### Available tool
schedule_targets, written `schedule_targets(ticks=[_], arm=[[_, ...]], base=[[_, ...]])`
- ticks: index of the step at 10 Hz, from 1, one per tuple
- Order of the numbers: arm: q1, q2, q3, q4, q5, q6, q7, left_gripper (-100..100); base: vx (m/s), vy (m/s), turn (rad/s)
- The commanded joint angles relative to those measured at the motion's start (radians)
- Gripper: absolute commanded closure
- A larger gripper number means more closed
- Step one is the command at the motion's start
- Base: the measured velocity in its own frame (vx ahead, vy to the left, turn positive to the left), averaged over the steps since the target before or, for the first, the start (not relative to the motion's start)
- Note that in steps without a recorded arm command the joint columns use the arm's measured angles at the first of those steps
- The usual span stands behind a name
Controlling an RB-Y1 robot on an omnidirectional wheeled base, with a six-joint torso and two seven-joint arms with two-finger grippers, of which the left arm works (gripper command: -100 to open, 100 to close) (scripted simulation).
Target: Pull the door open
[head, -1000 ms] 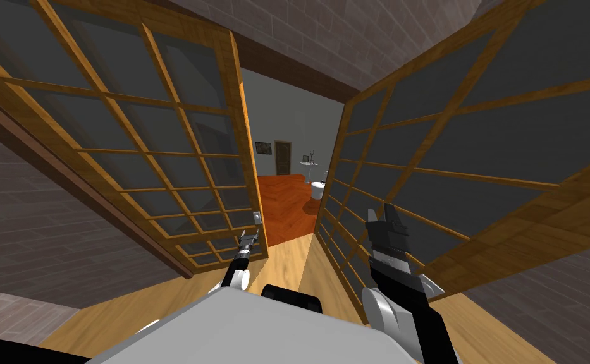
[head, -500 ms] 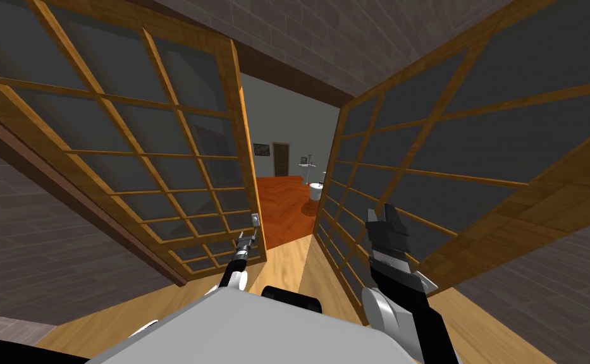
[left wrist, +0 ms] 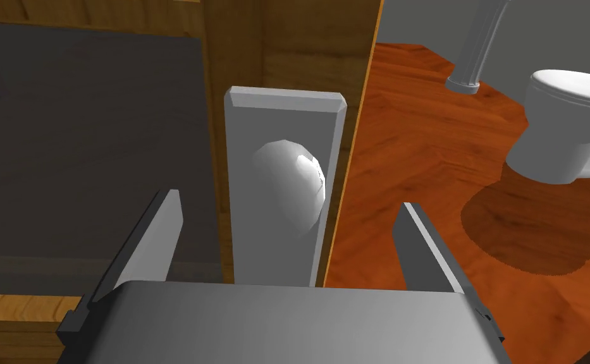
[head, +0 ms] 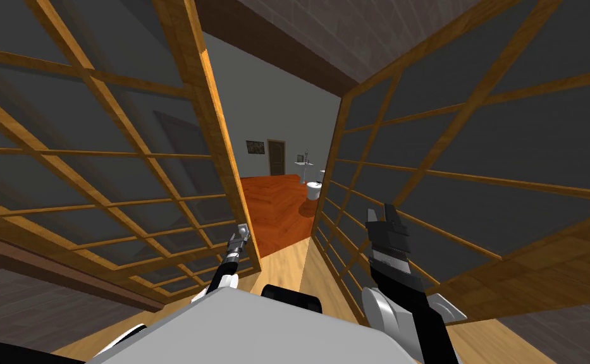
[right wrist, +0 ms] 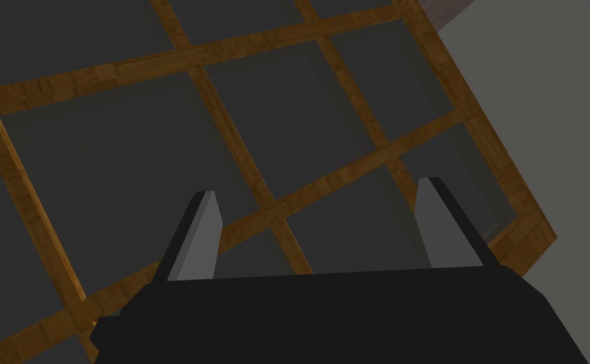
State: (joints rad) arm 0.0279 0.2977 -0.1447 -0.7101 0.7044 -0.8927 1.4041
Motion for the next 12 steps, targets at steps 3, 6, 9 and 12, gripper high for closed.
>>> schedule_targets(ticks=[3, 6, 9, 12], arm=[[0.015, 0.013, 0.005, -0.012, 0.004, 0.000, 0.011, 100], [0.015, 0.013, 0.005, -0.012, 0.004, 0.000, 0.011, 100], [0.023, 0.024, -0.012, -0.016, -0.004, 0.000, 0.026, 100], [0.035, 0.043, -0.045, -0.029, -0.020, -0.005, 0.058, 100]], base=[[0.095, 0.012, -0.025], [-0.028, 0.000, -0.006], [-0.043, 0.006, -0.021], [-0.206, 0.019, -0.094]])
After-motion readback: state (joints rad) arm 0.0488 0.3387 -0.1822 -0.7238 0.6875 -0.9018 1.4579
